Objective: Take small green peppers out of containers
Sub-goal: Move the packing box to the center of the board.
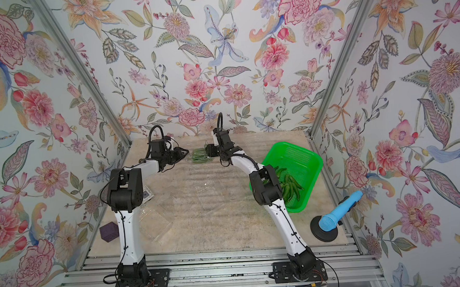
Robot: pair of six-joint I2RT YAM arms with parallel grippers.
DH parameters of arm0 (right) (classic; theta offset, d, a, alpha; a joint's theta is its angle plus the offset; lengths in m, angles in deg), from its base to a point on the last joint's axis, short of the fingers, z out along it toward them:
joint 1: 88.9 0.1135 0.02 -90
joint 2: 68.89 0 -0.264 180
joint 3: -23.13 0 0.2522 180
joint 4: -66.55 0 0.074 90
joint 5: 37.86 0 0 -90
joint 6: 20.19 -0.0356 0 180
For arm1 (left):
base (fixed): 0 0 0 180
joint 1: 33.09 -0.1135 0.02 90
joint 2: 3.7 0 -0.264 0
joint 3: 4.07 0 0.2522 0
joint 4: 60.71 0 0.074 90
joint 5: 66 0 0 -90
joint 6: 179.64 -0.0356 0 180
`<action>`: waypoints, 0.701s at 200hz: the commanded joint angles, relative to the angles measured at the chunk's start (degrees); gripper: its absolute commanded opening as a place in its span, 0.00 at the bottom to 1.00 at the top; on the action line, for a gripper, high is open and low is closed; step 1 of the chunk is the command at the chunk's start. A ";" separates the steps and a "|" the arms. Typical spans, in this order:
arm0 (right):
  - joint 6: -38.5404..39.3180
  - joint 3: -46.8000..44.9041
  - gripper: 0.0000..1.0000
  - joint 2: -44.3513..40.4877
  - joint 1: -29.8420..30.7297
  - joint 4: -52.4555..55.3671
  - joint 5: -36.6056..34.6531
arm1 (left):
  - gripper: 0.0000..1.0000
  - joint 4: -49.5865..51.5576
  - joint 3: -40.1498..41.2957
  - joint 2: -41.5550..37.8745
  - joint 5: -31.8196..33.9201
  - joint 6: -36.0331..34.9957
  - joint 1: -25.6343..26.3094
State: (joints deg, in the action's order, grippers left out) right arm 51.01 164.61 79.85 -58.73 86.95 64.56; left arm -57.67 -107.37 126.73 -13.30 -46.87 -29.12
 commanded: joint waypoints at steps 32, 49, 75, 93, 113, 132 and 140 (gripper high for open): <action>0.99 -13.94 0.54 -10.92 1.68 -0.32 6.34 | 0.31 3.30 13.50 -9.11 1.06 -3.25 -1.25; 1.93 -20.80 0.54 -15.49 2.45 -1.75 6.48 | 0.31 2.92 17.89 -11.91 0.79 -3.63 -1.33; 0.69 -30.79 0.55 -22.19 3.09 -4.57 7.91 | 0.32 2.10 24.70 -17.03 1.50 -3.31 -1.43; 0.88 -36.47 0.55 -25.71 3.49 -5.81 9.56 | 0.36 2.60 28.30 -20.46 3.15 -3.50 -1.63; 1.81 -40.26 0.67 -28.36 3.71 -5.93 8.34 | 0.38 4.43 29.33 -22.50 5.75 -4.41 -2.31; 2.96 -41.47 0.69 -29.68 3.16 -6.08 7.65 | 0.41 5.23 28.79 -23.77 7.76 -4.20 -3.38; 3.53 -41.22 0.70 -29.84 2.90 -6.08 7.27 | 0.41 5.52 28.17 -24.14 8.22 -4.26 -3.69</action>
State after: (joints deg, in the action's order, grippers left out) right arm 52.54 124.44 52.49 -54.99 82.51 72.52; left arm -55.95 -79.24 104.63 -10.00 -49.41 -31.00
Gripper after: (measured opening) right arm 0.688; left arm 0.402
